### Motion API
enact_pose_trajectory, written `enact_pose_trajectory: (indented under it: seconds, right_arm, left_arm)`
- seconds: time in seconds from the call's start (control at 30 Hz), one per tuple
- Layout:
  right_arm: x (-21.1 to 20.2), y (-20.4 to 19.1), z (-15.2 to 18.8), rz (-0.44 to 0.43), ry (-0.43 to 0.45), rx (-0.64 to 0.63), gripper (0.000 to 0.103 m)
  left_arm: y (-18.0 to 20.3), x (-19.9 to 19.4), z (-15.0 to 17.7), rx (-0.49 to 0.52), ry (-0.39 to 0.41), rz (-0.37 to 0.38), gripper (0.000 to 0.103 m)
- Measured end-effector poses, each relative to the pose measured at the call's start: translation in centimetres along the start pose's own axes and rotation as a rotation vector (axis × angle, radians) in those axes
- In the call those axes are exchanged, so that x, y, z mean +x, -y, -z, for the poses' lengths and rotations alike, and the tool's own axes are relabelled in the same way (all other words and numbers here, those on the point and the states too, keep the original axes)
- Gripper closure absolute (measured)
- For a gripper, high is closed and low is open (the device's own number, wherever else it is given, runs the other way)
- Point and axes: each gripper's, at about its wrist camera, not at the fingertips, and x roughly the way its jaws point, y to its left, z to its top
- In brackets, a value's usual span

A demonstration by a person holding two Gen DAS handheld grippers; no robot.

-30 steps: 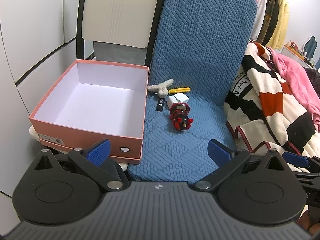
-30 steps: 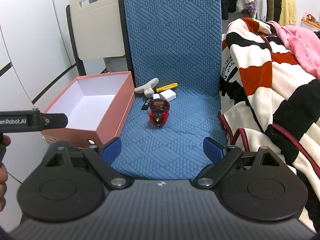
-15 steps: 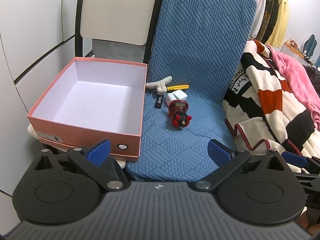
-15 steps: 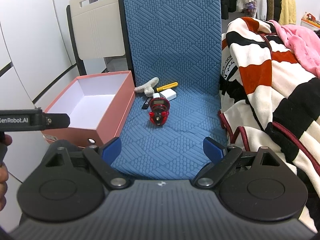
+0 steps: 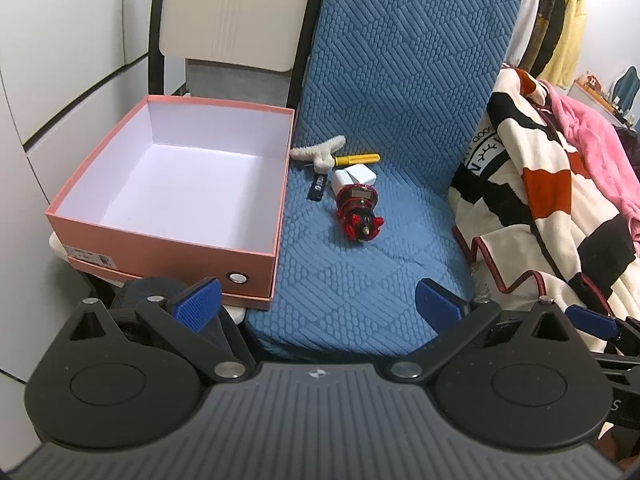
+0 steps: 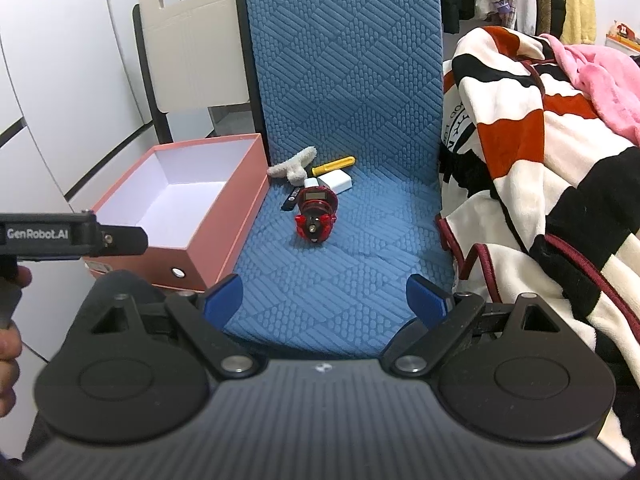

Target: Organize rigid objects

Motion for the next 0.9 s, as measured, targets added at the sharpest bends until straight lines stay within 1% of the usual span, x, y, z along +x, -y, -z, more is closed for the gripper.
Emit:
enact_pose_trajectory:
  seconds: [0.17,0.47,0.6,0.7,0.9]
  right_arm:
    - [0.8,1.0,0.0,0.003,-0.007,0.022,0.013]
    - [4.2,2.2,-0.2,-0.012,-0.048,0.046,0.013]
    - [5.9,2.2,-0.5,-0.022,-0.058,0.040,0.013]
    - [7.4,2.1,-0.8,-0.046,-0.063,0.041,0.013]
    - [10.6,1.3,-1.5,-0.069,-0.070,0.029,0.013]
  left_arm:
    - [0.5,1.3,-0.6,0.005,-0.011,-0.005,0.000]
    - [0.8,5.3,-2.9,-0.025,-0.058,0.029,0.000]
    - [1.2,7.2,-4.0,-0.017,-0.066,0.037,0.000]
    - [1.4,8.8,-4.9,-0.026,-0.078,0.059,0.000]
    - [1.6,12.1,-7.1,-0.023,-0.094,0.060,0.000]
